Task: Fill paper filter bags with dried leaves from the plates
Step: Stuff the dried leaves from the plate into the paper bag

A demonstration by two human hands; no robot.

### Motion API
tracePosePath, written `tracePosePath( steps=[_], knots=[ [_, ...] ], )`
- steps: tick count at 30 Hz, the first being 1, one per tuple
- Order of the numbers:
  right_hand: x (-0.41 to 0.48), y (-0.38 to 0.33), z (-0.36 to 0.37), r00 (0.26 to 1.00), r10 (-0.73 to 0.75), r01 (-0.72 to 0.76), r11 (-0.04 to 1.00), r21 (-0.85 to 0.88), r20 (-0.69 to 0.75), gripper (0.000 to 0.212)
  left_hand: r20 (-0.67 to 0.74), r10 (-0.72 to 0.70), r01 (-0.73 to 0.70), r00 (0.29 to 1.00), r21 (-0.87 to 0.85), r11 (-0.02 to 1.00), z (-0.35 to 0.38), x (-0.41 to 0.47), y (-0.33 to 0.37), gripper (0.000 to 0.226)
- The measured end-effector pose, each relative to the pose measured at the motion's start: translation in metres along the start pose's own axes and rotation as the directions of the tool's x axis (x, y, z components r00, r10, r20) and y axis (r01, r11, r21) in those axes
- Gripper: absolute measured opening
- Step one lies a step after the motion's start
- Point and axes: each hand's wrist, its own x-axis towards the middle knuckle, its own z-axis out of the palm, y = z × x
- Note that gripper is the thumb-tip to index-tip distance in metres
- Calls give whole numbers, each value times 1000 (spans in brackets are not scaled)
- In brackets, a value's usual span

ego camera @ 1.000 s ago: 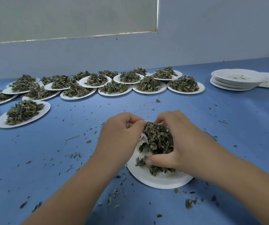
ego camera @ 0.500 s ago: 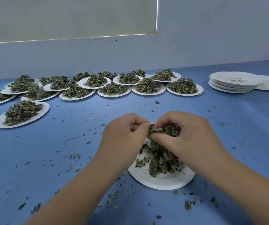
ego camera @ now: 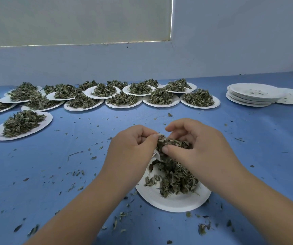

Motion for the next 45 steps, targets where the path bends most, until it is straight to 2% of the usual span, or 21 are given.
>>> tracePosePath(
  steps=[3,7,10,13,19,22,25,27,29,30,34,39,42,45],
  knots=[
    [1,0,7,998,0,-1,1000,-28,-55,24,22,-12,13,1000,-34,999,2,-1,0,19],
    [2,1,9,998,-8,3,997,-81,-59,16,52,0,1,999,-33,999,4,-1,0,21],
    [1,0,6,1000,1,-1,1000,5,-12,15,46,1,1,999,-51,999,2,1,-1,22],
    [1,-2,1,999,10,-16,987,160,40,24,32,-8,10,999,-81,997,-2,2,-2,19],
    [9,1,-1,999,45,-47,981,186,14,23,63,-44,57,997,-224,973,-3,1,3,19],
    [14,4,-6,983,136,-160,962,220,120,40,91,-87,113,992,-348,931,-6,0,6,21],
    [17,2,-7,923,222,-306,919,250,314,56,104,-92,128,990,-420,899,-7,-1,9,22],
    [18,1,-5,892,209,-371,845,386,400,48,111,-84,124,990,-434,892,-7,-2,10,19],
    [18,0,-1,894,174,-381,779,498,412,32,96,-67,101,993,-413,905,-8,-3,11,16],
    [18,-1,0,901,176,-374,777,506,396,26,75,-46,71,996,-376,924,-8,-3,11,16],
    [23,-3,4,936,229,-317,878,358,267,15,31,110,-105,994,-119,987,-8,-6,11,17],
    [26,-7,13,960,223,-236,970,61,168,9,17,129,-128,992,-12,992,-3,-9,10,20],
    [21,-10,8,954,187,-210,975,76,234,20,-13,86,-86,996,-29,996,-8,-5,9,19],
    [16,-11,-1,964,152,-175,980,94,216,32,-72,45,-49,996,-45,998,-13,-1,7,16]
  ],
)
